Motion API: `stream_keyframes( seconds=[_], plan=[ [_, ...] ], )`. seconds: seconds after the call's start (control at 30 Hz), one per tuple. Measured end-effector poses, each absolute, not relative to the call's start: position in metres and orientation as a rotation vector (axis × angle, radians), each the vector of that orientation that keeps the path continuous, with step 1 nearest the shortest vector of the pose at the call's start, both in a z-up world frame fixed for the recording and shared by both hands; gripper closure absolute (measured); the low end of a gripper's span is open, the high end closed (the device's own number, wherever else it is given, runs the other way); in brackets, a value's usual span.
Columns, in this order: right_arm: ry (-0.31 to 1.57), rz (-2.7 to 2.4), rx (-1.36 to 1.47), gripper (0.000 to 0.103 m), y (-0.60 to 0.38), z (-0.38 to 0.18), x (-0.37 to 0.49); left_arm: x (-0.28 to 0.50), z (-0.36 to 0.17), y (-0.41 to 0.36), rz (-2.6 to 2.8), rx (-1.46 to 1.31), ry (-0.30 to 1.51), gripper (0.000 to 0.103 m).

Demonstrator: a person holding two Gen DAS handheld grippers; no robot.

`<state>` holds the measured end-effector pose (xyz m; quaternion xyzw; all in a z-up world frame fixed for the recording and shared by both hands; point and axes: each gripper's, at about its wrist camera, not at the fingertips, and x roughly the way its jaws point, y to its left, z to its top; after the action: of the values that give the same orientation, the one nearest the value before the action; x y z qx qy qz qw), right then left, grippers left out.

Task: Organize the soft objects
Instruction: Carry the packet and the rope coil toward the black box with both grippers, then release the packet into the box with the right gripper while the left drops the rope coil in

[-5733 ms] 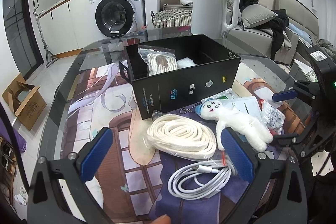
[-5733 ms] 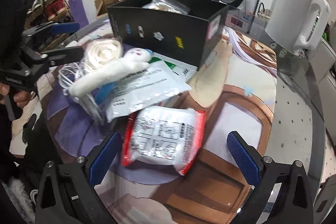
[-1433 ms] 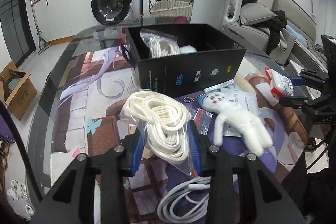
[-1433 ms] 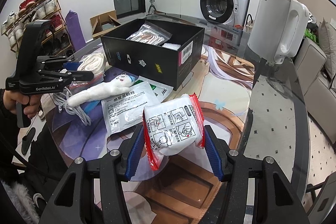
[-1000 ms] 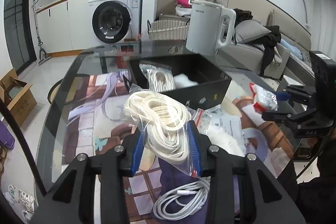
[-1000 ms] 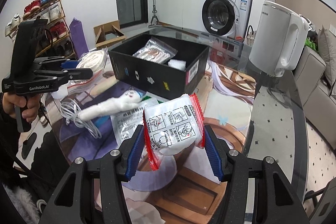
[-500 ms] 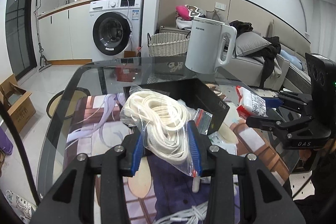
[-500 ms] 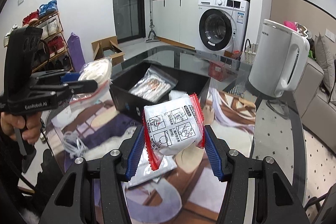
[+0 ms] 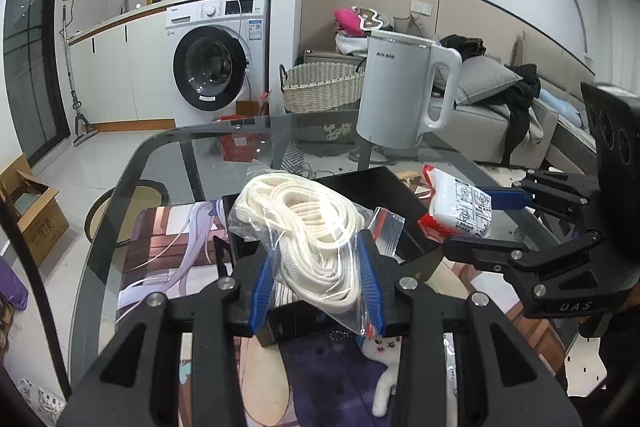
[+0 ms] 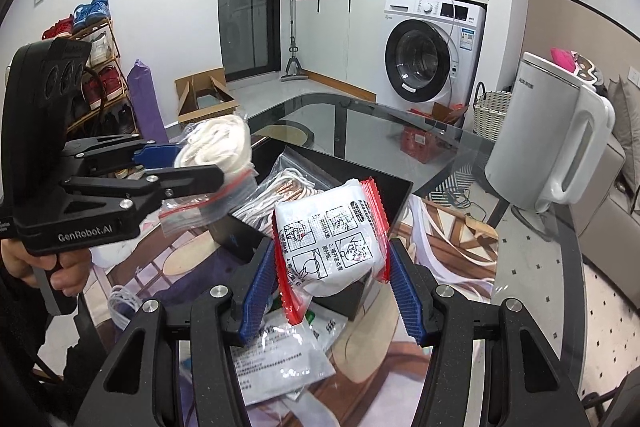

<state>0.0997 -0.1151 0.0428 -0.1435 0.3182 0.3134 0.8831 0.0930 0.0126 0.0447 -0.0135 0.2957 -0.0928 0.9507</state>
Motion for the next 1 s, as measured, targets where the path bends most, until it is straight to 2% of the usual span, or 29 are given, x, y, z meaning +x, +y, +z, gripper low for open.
stream_keyframes(
  seconds=[0.8,0.9,1.0],
  plan=[
    [0.699,0.647,-0.35,0.047,-0.088,0.018,0.161,0.147,0.016,0.001,-0.183,0.048,0.702,0.065],
    [0.693,0.668,-0.367,0.042,-0.082,0.017,0.164,0.15,0.014,0.002,-0.192,0.031,0.716,0.063],
    [0.673,0.656,-0.353,0.032,-0.085,0.019,0.164,0.148,0.016,0.003,-0.188,0.024,0.715,0.06]
  ],
)
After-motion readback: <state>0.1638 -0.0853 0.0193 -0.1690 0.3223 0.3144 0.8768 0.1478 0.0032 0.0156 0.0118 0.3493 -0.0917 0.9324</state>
